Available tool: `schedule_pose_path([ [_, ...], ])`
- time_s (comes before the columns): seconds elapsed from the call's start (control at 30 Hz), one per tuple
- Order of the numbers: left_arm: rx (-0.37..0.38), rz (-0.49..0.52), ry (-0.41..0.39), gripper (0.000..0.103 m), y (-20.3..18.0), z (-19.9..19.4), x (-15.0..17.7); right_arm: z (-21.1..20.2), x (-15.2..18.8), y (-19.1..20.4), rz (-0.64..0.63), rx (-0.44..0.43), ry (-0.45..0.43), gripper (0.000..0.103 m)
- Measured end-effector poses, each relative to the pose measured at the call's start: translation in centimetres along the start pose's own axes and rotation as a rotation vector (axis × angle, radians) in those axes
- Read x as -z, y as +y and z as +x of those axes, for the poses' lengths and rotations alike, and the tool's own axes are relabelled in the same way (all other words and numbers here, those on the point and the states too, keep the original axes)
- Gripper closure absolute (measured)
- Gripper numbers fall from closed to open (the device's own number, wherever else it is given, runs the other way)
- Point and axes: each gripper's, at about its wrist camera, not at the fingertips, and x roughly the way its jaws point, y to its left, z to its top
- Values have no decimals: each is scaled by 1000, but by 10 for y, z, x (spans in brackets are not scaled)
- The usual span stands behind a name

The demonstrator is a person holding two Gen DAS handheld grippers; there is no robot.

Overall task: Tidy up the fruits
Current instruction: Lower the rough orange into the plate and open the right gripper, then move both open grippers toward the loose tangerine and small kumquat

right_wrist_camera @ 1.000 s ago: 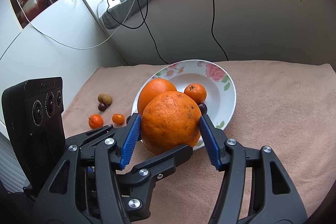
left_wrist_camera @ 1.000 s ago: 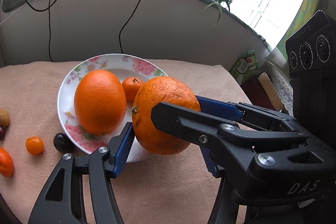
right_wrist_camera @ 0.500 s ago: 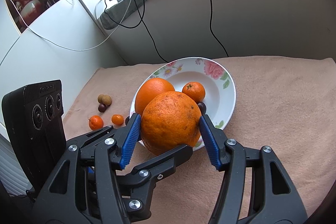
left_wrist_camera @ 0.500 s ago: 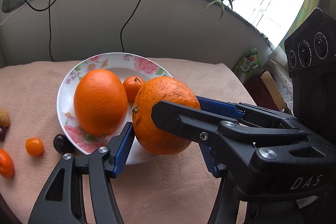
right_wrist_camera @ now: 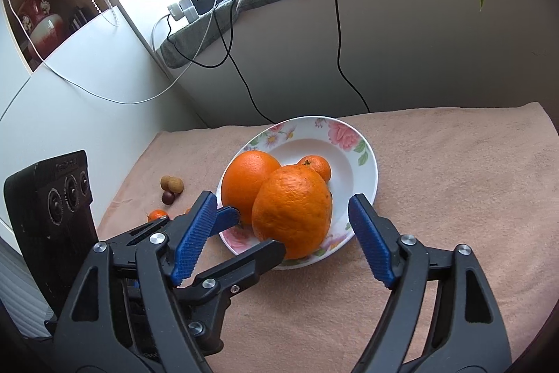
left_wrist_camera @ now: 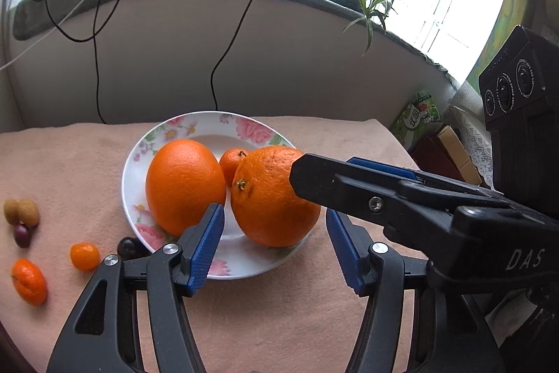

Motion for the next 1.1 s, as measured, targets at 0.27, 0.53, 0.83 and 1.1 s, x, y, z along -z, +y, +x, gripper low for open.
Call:
schedule_pose_path([
  [0.27,-10,3,-16,39,3,-11,3,-9,2,5,7,13,-27,22],
  [0.53,-27,7,-42,36,7,-30,8,-16,5,15,11,11,-35,22],
  [0.83,-56,3,-65,33,17,-47,15,-26,13,35,-17,28,-79,6],
  [1.1,-99,-6,-81,31,29,-62,25,-26,20,44,-25,46,-82,1],
])
